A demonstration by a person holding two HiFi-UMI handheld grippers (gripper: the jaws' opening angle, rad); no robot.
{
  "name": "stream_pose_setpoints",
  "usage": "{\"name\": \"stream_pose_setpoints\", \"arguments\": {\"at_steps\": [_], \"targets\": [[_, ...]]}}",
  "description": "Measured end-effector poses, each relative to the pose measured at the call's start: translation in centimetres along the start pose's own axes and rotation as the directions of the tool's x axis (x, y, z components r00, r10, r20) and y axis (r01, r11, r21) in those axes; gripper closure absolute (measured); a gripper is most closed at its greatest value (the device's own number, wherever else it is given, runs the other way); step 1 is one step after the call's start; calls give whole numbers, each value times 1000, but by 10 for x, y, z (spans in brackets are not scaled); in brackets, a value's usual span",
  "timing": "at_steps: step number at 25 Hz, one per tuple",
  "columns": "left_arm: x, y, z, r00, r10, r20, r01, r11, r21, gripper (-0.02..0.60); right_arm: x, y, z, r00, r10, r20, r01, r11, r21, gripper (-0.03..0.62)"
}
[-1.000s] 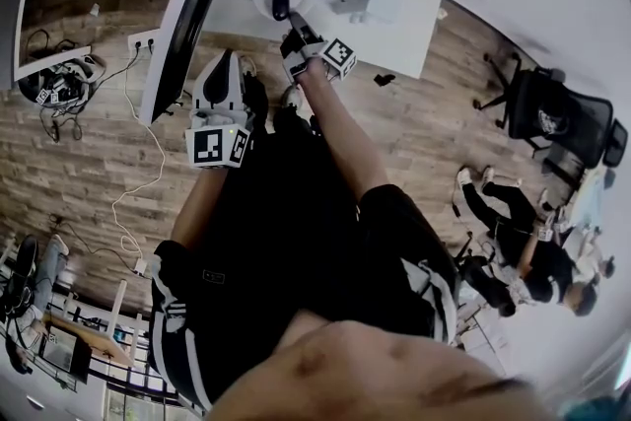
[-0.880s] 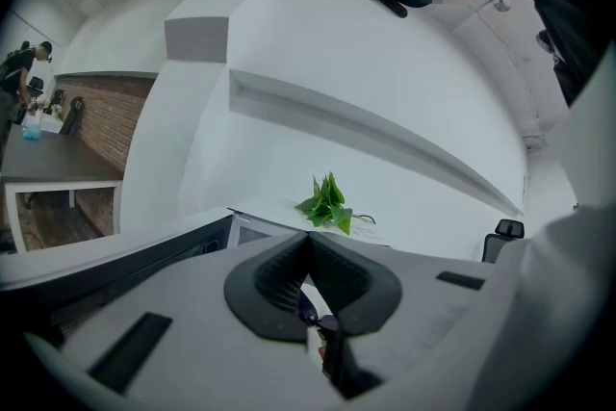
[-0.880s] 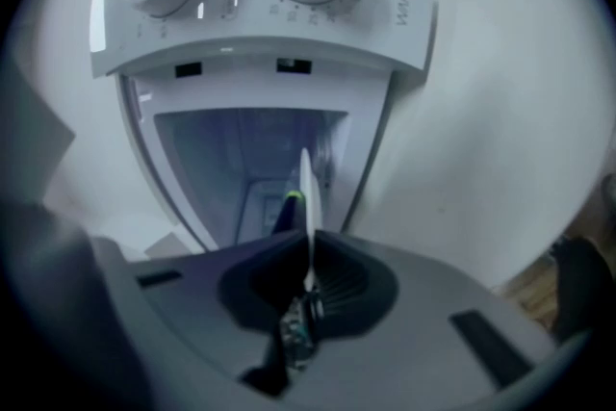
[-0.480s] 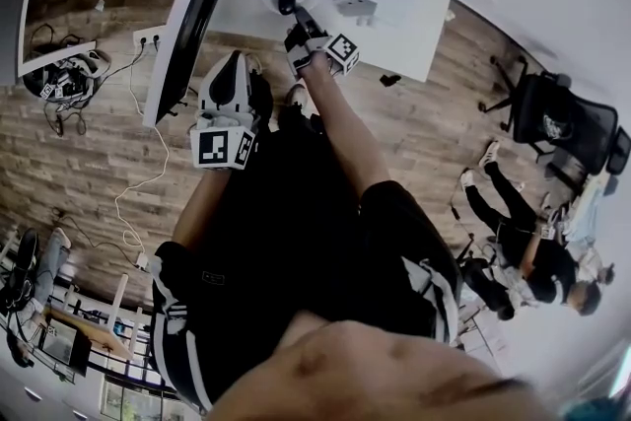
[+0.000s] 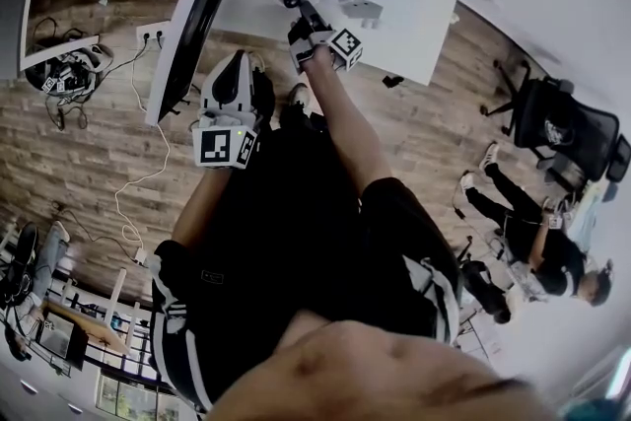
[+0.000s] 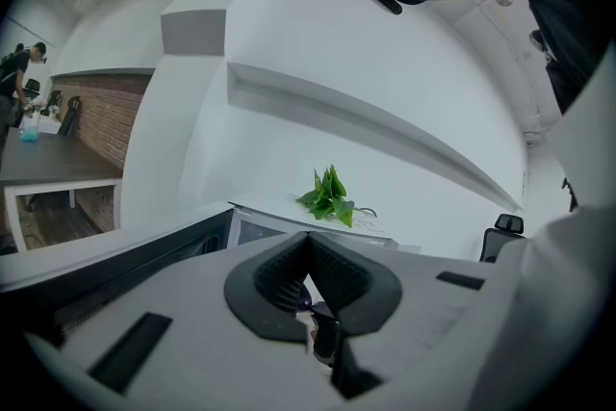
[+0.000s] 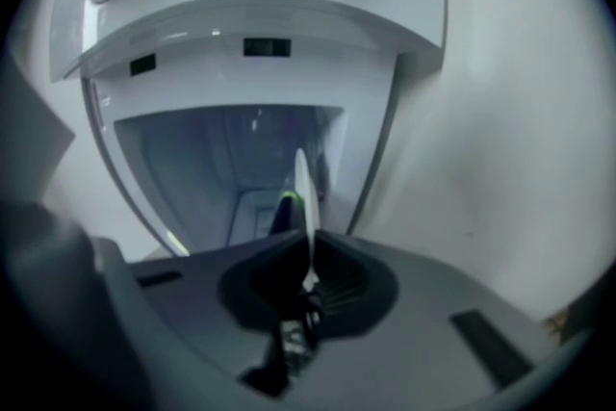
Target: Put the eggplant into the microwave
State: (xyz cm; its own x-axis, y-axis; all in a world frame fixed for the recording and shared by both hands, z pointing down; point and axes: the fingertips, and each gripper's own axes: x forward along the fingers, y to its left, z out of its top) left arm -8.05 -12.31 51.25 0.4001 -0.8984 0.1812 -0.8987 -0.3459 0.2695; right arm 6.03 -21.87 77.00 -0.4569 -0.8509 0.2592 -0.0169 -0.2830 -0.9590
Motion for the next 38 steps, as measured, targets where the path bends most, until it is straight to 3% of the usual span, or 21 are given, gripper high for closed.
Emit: {"name": "stream_pose_setpoints", "arguments": {"at_steps": [26,32,35,38], "targets": [[-5,13,-2,999,44,5,-44,999,-2,549,21,6,9,1000,9,13,-9,1000,-10,549],[-6,12,-1,999,40,12,-40,999,-4,549,19,9,12,999,42,28,-43,999,24,487],[-7,10,1,999,33,24,-33,999,-7,549,15,7,15,999,30,35,-30,1000,1,476],[-8,7,4,999,20,42,-19,1000,-13,549,11,10,15,1000,14,25,-12,996,-93,473]]}}
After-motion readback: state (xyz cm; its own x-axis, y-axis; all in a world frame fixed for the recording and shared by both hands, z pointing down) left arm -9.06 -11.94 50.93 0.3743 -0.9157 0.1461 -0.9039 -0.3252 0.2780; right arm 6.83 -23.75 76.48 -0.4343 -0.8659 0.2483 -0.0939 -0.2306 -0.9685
